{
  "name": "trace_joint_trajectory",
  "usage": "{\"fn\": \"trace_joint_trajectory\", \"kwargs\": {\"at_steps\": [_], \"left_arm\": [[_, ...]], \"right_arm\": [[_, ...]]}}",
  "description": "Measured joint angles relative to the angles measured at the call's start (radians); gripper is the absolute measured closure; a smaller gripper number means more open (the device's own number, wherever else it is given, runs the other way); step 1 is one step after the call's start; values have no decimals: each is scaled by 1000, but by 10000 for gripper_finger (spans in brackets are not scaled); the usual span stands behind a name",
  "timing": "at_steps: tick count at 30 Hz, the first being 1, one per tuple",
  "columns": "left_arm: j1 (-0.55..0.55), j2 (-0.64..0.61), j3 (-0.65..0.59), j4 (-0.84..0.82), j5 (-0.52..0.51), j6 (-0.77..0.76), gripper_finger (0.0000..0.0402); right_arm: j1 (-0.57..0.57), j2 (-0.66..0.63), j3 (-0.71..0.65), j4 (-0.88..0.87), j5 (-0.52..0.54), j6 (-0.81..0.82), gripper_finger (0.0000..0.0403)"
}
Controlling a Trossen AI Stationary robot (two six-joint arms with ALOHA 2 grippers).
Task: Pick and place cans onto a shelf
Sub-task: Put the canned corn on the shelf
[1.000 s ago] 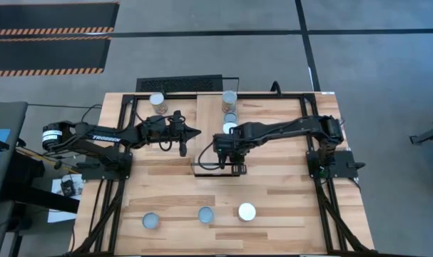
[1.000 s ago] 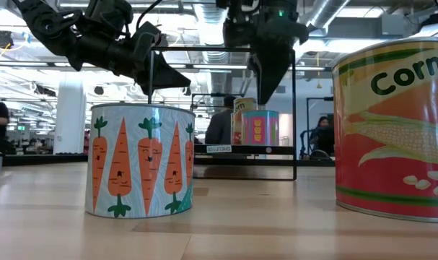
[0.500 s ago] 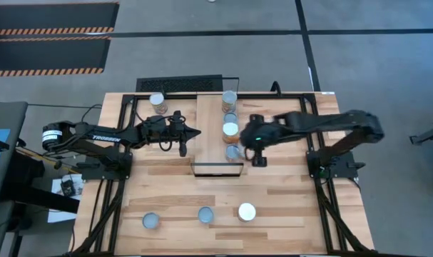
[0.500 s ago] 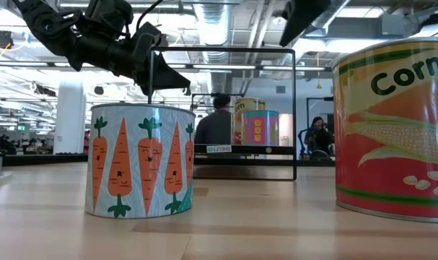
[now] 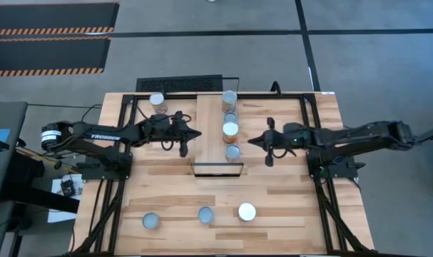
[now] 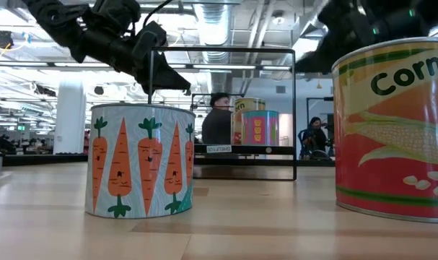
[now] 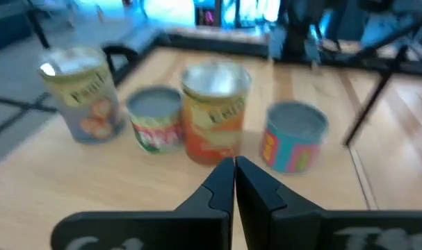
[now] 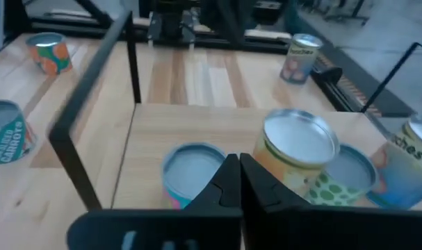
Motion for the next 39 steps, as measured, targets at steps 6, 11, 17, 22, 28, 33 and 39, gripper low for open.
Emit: {"fn": "trace_joint_trajectory", "kwargs": {"at_steps": [6, 11, 17, 22, 28, 33, 39], "left_arm": [[-78, -23, 104, -248, -24, 8, 401], [-199, -39, 201, -481, -137, -7, 401], [-394, -37, 314, -700, -322, -103, 402], [-569, -37, 379, -817, -474, -213, 402], [-714, -30, 407, -760, -564, -266, 401], [-762, 9, 409, -692, -568, -249, 402], [-780, 107, 408, -488, -567, -147, 402]], "right_arm": [[-42, -54, -197, 262, -12, 1, 397], [-51, -78, -353, 524, -24, 3, 399], [-85, -105, -399, 595, -60, 27, 397], [-76, -124, -398, 616, -94, 28, 399], [-6, -122, -398, 622, -61, 44, 399], [59, -121, -398, 621, -18, 54, 398], [136, -119, -398, 622, 45, 84, 399]]}}
